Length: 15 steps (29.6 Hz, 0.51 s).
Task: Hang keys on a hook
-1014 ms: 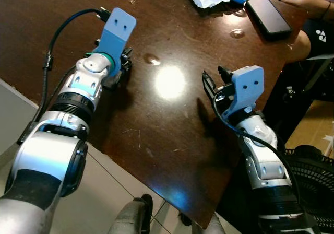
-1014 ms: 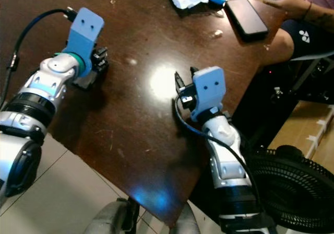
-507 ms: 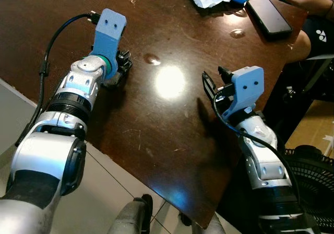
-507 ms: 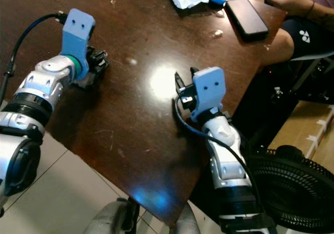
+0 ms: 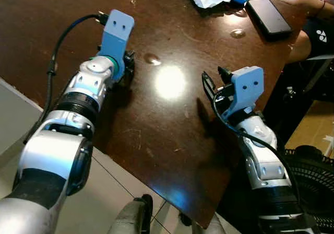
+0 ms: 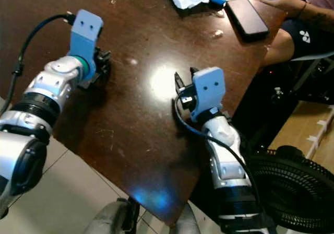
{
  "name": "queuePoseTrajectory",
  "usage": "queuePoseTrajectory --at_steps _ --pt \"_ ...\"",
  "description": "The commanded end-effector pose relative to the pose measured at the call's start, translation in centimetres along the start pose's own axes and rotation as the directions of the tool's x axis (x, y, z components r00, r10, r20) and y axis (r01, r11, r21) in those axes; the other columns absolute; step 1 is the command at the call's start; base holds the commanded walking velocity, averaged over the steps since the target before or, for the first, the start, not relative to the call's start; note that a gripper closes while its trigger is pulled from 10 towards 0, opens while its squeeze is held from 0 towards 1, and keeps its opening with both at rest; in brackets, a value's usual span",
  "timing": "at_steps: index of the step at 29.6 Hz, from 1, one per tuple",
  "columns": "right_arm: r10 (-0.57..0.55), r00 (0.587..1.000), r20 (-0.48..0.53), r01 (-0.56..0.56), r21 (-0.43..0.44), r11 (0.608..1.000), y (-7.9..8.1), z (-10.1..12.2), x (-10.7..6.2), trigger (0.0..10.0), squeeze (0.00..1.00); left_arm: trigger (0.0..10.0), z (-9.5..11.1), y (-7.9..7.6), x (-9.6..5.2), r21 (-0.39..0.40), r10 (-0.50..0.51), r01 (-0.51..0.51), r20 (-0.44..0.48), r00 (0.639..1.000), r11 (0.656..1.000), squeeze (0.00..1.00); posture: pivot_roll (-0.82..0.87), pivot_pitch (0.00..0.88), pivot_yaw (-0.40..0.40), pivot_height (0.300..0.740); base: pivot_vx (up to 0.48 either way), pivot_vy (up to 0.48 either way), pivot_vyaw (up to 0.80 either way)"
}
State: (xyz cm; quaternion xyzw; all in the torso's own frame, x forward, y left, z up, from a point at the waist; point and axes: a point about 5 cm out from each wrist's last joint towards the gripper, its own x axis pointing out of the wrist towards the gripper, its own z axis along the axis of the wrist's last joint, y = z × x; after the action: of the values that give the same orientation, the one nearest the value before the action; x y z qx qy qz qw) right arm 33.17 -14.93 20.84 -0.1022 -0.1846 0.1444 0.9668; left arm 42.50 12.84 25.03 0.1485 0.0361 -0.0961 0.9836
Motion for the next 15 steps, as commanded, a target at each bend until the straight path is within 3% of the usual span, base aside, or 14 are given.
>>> queuePoseTrajectory --at_steps 1,15 --pt "0.002 1.000 -0.025 -0.002 0.014 1.000 0.25 -0.65 -0.45 10.0 0.00 10.0 -1.37 -0.20 -0.02 0.020 0.011 -0.010 -0.035 0.999 1.000 0.00 0.01 0.328 0.117 0.740 0.000 0.000 0.00" --pt "0.004 1.000 -0.024 -0.004 0.017 1.000 0.38 -0.61 -0.36 10.0 0.00 10.0 -2.00 0.03 0.00 0.063 0.104 -0.100 -0.053 0.993 0.993 0.00 0.01 0.329 0.120 0.740 0.000 0.000 0.00"
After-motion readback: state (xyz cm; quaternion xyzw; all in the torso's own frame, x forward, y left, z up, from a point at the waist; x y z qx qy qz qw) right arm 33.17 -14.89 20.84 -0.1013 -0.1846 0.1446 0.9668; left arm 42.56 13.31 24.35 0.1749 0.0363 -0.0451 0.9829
